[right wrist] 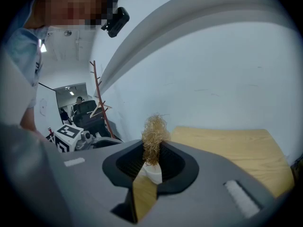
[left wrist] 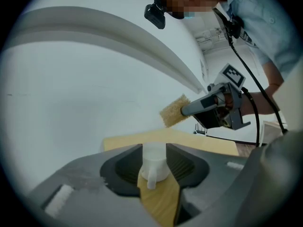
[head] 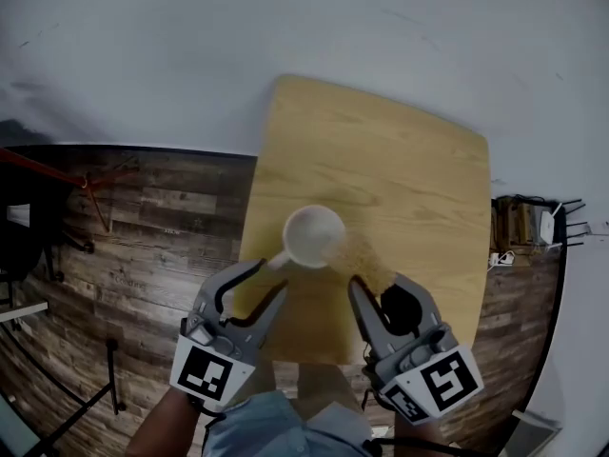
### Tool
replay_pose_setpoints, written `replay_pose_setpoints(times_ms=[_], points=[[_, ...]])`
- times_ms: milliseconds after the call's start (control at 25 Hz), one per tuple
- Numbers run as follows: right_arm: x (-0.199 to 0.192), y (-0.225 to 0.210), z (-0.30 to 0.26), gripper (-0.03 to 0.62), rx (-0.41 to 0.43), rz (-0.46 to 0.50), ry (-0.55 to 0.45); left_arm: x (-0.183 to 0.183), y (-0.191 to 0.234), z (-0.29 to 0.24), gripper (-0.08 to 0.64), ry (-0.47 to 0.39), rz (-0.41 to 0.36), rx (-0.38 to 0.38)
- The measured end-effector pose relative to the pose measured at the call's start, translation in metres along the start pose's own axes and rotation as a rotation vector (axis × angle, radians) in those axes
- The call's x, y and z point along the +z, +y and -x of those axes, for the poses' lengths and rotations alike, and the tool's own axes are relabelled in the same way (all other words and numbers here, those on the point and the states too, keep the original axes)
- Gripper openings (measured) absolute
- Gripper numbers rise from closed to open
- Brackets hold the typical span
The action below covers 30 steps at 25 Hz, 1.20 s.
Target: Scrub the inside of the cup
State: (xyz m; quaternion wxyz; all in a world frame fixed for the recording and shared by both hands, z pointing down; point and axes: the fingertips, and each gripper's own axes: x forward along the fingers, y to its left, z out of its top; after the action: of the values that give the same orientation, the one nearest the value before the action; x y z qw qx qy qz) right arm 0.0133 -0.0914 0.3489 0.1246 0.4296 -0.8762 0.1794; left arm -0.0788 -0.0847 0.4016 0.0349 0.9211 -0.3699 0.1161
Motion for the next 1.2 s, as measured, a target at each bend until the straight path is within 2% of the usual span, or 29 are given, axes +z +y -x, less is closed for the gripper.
replay_pose_setpoints(times_ms=[160,320,760,840,920,1200], points=[[-0.013,-0.006,0.003,0.078,0.006,-0.011,0.020,-0.027,0.000,-0.010,0.222,0.029,0.003,-0.025],[-0.023,-0.008,0.003,0.078,0.012,-0.015,0.037,-0.042,-0.003,-0.023,0.227,0.033,-0.024,-0.059],[-0.031,-0.015,0.006,0.078,0.017,-0.027,0.049,-0.062,-0.006,-0.039,0.223,0.094,-0.041,-0.038],[-0.032,-0.016,0.007,0.078,0.016,-0.029,0.047,-0.062,-0.005,-0.040,0.201,0.096,-0.043,-0.031],[-0.032,-0.017,0.008,0.078,0.015,-0.031,0.047,-0.064,-0.001,-0.039,0.116,0.105,-0.034,-0.014],[-0.031,-0.021,0.013,0.078,0.013,-0.040,0.037,-0.072,0.000,-0.038,0.101,0.182,-0.033,-0.014]])
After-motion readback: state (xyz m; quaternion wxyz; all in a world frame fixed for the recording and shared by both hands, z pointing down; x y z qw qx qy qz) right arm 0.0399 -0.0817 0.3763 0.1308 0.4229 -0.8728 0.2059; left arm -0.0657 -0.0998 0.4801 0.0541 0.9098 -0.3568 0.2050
